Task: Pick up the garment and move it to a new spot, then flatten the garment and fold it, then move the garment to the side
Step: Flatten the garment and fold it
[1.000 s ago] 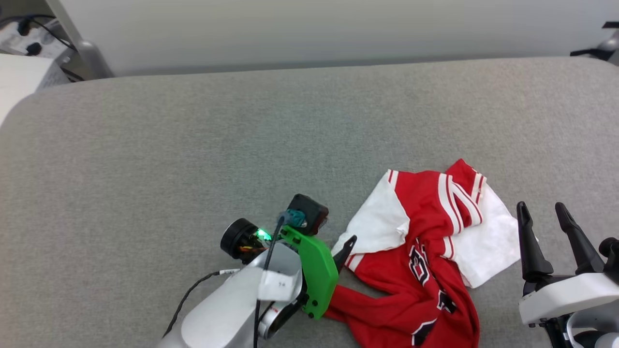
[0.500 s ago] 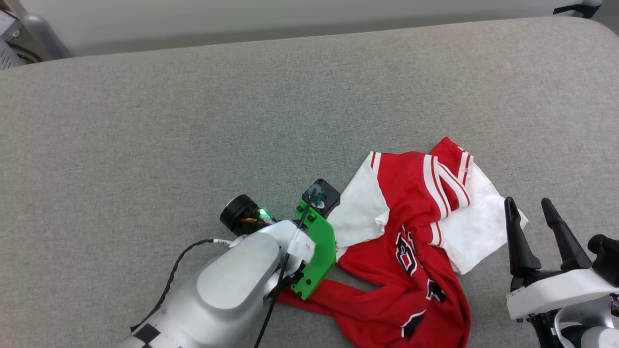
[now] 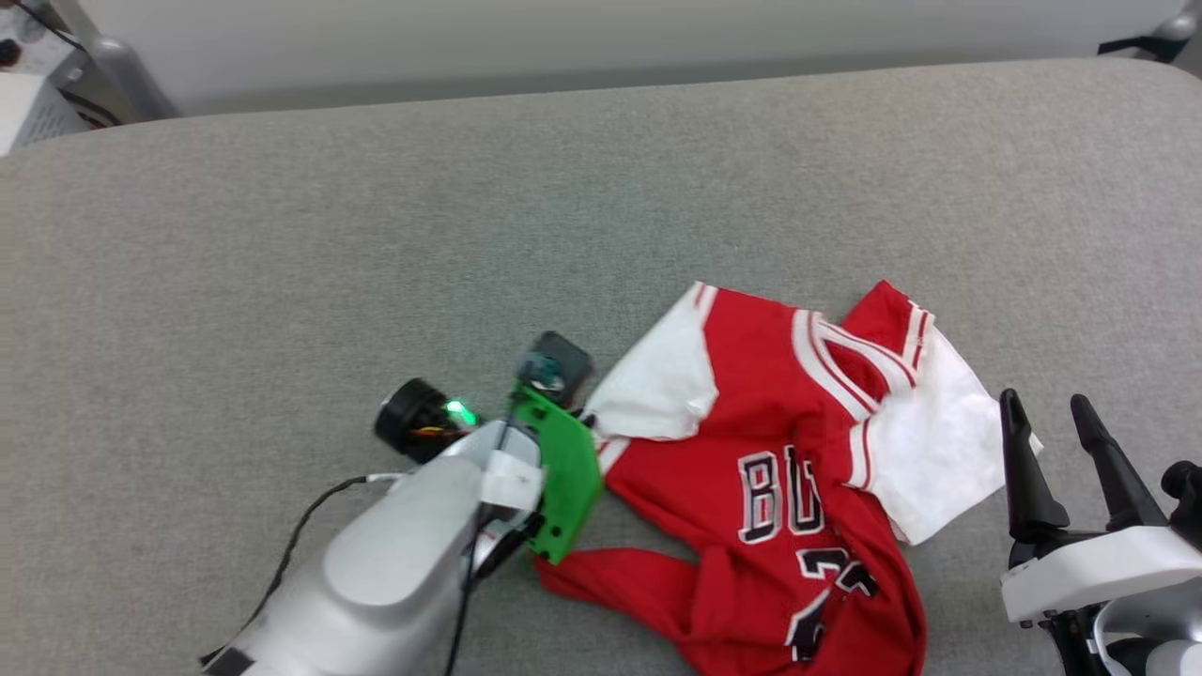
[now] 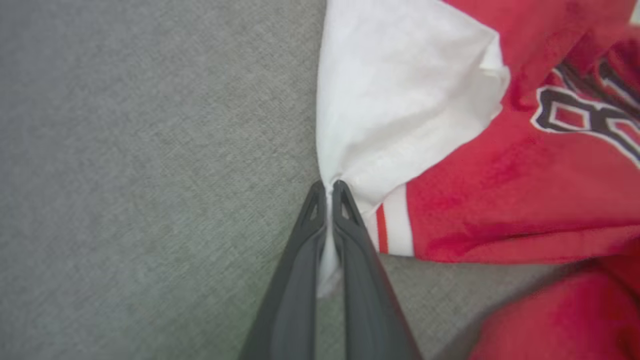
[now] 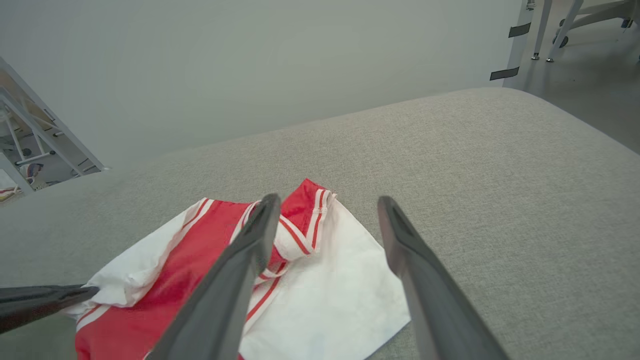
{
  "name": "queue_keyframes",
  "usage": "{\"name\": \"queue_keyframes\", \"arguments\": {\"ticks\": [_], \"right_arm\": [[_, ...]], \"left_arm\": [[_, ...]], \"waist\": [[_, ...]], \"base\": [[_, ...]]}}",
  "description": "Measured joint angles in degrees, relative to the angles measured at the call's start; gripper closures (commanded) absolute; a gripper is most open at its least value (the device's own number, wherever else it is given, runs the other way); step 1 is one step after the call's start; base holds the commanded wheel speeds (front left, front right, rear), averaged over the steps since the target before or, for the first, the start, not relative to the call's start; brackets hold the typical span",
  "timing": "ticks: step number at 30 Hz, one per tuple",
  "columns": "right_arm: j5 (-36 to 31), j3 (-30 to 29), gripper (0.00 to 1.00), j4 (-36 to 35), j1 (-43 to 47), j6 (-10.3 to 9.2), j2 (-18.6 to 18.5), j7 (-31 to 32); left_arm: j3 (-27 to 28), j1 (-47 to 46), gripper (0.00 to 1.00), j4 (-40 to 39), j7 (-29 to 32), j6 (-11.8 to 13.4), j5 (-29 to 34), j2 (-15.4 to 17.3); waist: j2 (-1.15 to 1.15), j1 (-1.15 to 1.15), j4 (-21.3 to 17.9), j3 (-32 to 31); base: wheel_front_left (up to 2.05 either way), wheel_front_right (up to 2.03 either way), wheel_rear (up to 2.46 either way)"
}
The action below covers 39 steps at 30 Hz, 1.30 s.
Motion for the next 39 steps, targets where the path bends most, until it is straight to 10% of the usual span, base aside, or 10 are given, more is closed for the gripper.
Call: {"name": "queue_keyframes", "arguments": {"ticks": [20, 21, 22, 39], "right_arm": [[-2.55, -2.21, 0.00, -3.64, 3.14, 0.00, -0.77, 4.08], [-2.74, -2.19, 0.00, -3.88, 3.28, 0.00, -0.75, 4.32], [-2.83, -2.19, 0.00, -4.01, 3.36, 0.00, -0.79, 4.34], [-2.26, -7.70, 0.00, 2.43, 3.82, 0.00, -1.08, 11.44]], "left_arm": [[13.72, 28.35, 1.00, -15.75, -10.63, 16.39, -12.99, 7.05], [13.67, 28.75, 0.66, -16.06, -10.66, 16.68, -13.01, 6.89], [13.71, 29.07, 0.01, -16.37, -11.23, 16.94, -13.04, 6.69], [18.34, 27.44, 0.00, -24.88, -29.77, 20.71, -4.91, 7.21]], "waist": [[0.00, 0.00, 6.97, -4.87], [0.00, 0.00, 7.18, -5.09], [0.00, 0.00, 7.39, -5.29], [0.00, 0.00, 9.62, -6.14]], "base": [[0.00, 0.00, 0.00], [0.00, 0.00, 0.00], [0.00, 0.00, 0.00], [0.00, 0.00, 0.00]]}}
